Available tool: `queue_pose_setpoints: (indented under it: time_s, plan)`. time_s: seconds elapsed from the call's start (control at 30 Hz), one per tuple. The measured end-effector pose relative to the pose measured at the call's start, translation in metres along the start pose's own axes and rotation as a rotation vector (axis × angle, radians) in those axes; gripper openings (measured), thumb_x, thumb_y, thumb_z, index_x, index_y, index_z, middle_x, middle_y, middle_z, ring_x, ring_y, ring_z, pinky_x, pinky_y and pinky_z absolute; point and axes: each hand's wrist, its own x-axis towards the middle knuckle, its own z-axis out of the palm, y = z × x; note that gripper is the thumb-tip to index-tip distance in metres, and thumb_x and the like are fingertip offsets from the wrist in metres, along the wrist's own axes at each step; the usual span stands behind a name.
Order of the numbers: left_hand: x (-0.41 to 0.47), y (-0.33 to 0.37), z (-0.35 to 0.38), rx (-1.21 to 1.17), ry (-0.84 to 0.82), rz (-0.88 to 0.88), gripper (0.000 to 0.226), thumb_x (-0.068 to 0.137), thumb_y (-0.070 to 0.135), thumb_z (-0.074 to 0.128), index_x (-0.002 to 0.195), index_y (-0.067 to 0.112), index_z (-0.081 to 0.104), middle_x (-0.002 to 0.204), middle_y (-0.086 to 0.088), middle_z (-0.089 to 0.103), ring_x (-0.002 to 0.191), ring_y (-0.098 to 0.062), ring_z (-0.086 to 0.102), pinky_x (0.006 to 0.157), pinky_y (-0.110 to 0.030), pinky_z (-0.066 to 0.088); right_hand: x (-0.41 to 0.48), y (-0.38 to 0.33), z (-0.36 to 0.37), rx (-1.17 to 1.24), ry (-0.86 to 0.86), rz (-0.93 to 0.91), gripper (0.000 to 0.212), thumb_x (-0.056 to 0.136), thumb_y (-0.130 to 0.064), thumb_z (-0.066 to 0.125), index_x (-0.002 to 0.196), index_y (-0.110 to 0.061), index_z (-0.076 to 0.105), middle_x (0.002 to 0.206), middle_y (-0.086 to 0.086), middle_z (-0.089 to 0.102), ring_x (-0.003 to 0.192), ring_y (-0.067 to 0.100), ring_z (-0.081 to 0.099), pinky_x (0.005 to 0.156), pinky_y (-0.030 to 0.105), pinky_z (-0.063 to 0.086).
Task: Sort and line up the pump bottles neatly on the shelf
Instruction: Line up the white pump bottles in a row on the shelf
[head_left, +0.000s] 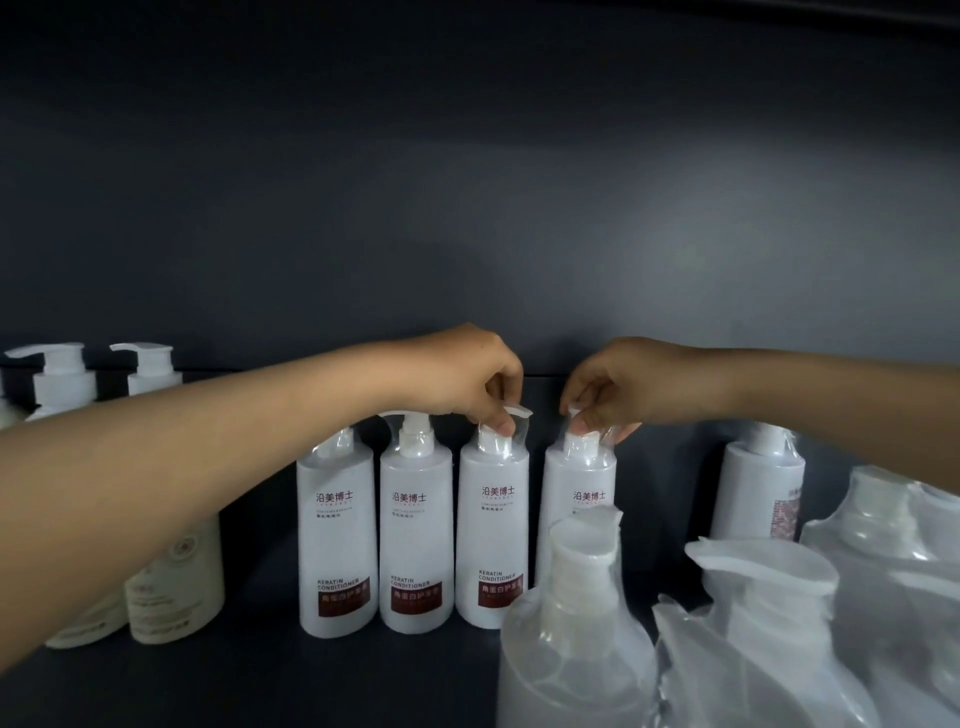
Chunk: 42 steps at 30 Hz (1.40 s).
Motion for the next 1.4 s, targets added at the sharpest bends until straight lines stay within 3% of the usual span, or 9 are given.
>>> queue_pose_setpoints:
  time_s: [0.17,0.43,0.77,0.9,1.0,1.1,1.2,1.33,1.4]
  plan:
    - [-0.003,0.000,-0.001,0.031,0.004,-0.004,0.025,0.074,0.028,0.075,0.095,0.017,0.066,0.093,0.002,0.070,0.086,-0.014,0.066,0.080,-0.031,0.052,0.002,-0.006,0.007,-0.036,0.048,-0.047,0.023,0.084,-0.011,0.068,0.106,-0.007,0.065,0.081,-0.005,0.064,0.083,0.030,0.070,0.080,0.036,0.058]
    - [-0.002,0.004,0.002,0.020,0.004,-0.030,0.029,0.075,0.031,0.075,0.098,0.016,0.067,0.098,0.001,0.068,0.090,-0.016,0.064,0.085,-0.035,0.052,-0.002,0.005,0.006,0.140,0.085,-0.034,0.020,0.076,-0.004,0.075,0.087,-0.016,0.063,0.074,-0.003,0.064,0.056,0.002,0.064,0.061,0.020,0.057]
    - [-0.009,0.007,0.008,0.047,0.076,-0.052,0.030,0.077,0.031,0.072,0.103,0.016,0.066,0.103,0.001,0.065,0.095,-0.015,0.060,0.080,-0.029,0.048,-0.002,0.002,0.008,0.138,0.079,-0.014,0.014,0.080,-0.007,0.071,0.087,-0.013,0.060,0.076,-0.001,0.064,0.066,0.015,0.064,0.062,0.026,0.058]
    - [-0.010,0.008,0.008,0.061,0.060,-0.054,0.034,0.079,0.033,0.070,0.107,0.015,0.064,0.108,-0.001,0.065,0.098,-0.017,0.059,0.083,-0.031,0.049,-0.005,0.003,0.007,0.140,0.060,-0.013,0.018,0.079,-0.004,0.072,0.089,-0.011,0.060,0.077,0.000,0.062,0.060,0.004,0.061,0.056,0.018,0.054]
    - [-0.012,0.010,0.005,0.117,0.034,-0.070,0.039,0.081,0.037,0.067,0.111,0.014,0.060,0.111,-0.002,0.062,0.100,-0.019,0.057,0.080,-0.030,0.046,-0.009,0.000,0.006,0.110,0.070,-0.012,0.024,0.078,-0.003,0.072,0.100,-0.007,0.062,0.081,-0.001,0.061,0.066,0.007,0.060,0.058,0.016,0.055]
    - [-0.014,0.016,0.000,0.203,-0.001,-0.078,0.039,0.083,0.039,0.064,0.110,0.012,0.058,0.112,-0.004,0.061,0.102,-0.021,0.057,0.075,-0.028,0.043,-0.016,-0.005,-0.003,-0.016,-0.046,0.027,0.041,0.081,-0.011,0.072,0.118,-0.009,0.057,0.097,-0.002,0.064,0.086,0.015,0.064,0.078,0.026,0.057]
    - [-0.020,0.024,-0.011,0.273,-0.010,-0.109,0.041,0.087,0.042,0.058,0.109,0.008,0.056,0.111,-0.008,0.061,0.100,-0.025,0.057,0.079,-0.032,0.046,-0.028,-0.013,-0.019,-0.194,-0.197,0.061,0.050,0.082,-0.022,0.072,0.127,-0.012,0.053,0.118,0.000,0.066,0.109,0.018,0.062,0.100,0.038,0.048]
    - [-0.037,0.051,-0.031,0.385,0.009,-0.182,0.040,0.089,0.039,0.054,0.104,0.002,0.061,0.108,-0.016,0.063,0.093,-0.029,0.060,0.072,-0.032,0.045,-0.062,-0.026,-0.040,-0.602,-0.196,0.123,0.060,0.084,-0.043,0.064,0.134,-0.015,0.048,0.133,0.001,0.056,0.120,0.018,0.053,0.107,0.035,0.040]
    - [-0.051,0.075,-0.042,0.437,0.023,-0.206,0.039,0.090,0.038,0.053,0.105,0.003,0.062,0.109,-0.014,0.062,0.099,-0.031,0.059,0.079,-0.034,0.048,-0.087,-0.031,-0.051,-0.791,-0.124,0.141,0.060,0.084,-0.047,0.061,0.133,-0.016,0.048,0.134,0.001,0.053,0.122,0.021,0.050,0.105,0.037,0.040]
